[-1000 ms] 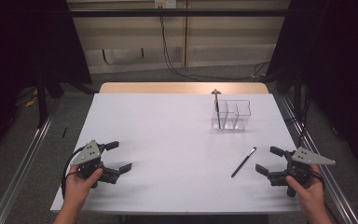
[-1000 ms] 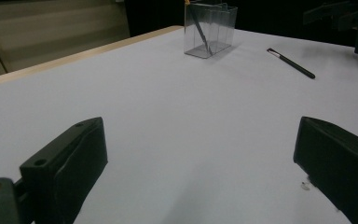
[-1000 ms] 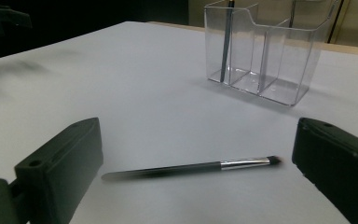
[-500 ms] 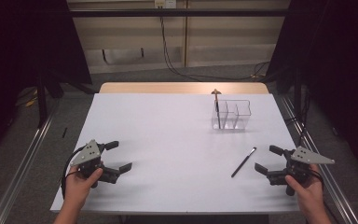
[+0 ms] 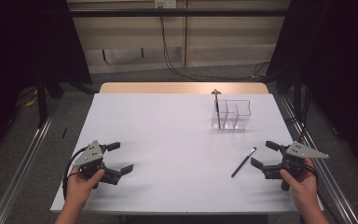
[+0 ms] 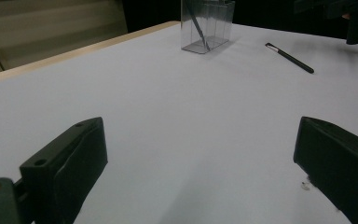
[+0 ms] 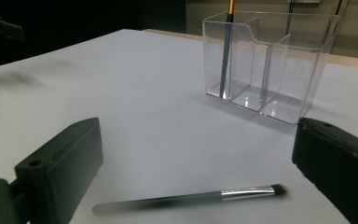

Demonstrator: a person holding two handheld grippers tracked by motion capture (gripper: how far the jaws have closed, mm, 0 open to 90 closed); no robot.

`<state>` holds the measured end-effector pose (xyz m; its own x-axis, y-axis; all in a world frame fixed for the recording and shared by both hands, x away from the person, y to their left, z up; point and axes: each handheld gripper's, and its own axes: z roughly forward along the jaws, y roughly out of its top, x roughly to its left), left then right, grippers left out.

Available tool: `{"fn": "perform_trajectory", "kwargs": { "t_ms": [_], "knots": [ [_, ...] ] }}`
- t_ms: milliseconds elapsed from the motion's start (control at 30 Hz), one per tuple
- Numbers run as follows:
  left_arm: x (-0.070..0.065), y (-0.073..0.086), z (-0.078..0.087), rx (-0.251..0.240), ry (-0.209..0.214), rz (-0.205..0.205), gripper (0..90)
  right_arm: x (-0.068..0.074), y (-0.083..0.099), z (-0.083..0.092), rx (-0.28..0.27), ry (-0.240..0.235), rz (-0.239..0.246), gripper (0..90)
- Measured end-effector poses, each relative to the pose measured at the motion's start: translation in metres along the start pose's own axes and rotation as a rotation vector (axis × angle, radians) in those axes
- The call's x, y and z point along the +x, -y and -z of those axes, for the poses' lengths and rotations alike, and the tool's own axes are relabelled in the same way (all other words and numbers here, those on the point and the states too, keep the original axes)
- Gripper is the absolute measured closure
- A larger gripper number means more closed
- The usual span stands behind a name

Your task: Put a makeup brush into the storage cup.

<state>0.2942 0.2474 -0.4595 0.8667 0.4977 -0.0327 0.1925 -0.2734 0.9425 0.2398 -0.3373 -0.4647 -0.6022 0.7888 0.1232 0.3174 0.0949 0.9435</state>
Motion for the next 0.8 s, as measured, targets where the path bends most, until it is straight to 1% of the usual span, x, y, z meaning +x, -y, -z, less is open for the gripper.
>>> {"fn": "perform_trajectory", "kwargs": {
  "t_ms": [67,200,267,333,433,667,733,800],
  "knots": [
    [0.0,0.0,-0.001,0.006,0.003,-0.005,2.7,-0.001,-0.001,-0.004,0.004,-0.002,0.001,1.5],
    [0.0,0.001,-0.002,0.007,0.008,-0.004,2.7,-0.002,-0.003,-0.009,0.006,-0.003,-0.006,1.6],
    [0.0,0.001,-0.002,0.001,0.008,0.004,2.7,-0.002,-0.004,-0.012,0.011,-0.003,0.001,1.6],
    [0.001,0.0,-0.001,0.001,0.008,-0.004,2.7,-0.002,-0.006,-0.016,0.011,-0.005,0.003,1.7],
    [0.001,0.0,-0.002,0.001,0.01,0.0,2.7,-0.001,-0.008,-0.021,0.014,-0.007,0.007,1.7],
    [0.001,0.0,-0.002,0.002,0.01,-0.001,2.7,-0.001,-0.008,-0.028,0.043,-0.019,0.015,1.6],
    [0.001,0.0,-0.003,0.003,0.011,-0.004,2.7,-0.002,-0.009,-0.03,0.05,-0.022,0.009,1.6],
    [0.001,0.0,-0.003,0.003,0.012,-0.004,2.7,-0.002,-0.01,-0.031,0.061,-0.015,0.003,1.7]
  ]
}}
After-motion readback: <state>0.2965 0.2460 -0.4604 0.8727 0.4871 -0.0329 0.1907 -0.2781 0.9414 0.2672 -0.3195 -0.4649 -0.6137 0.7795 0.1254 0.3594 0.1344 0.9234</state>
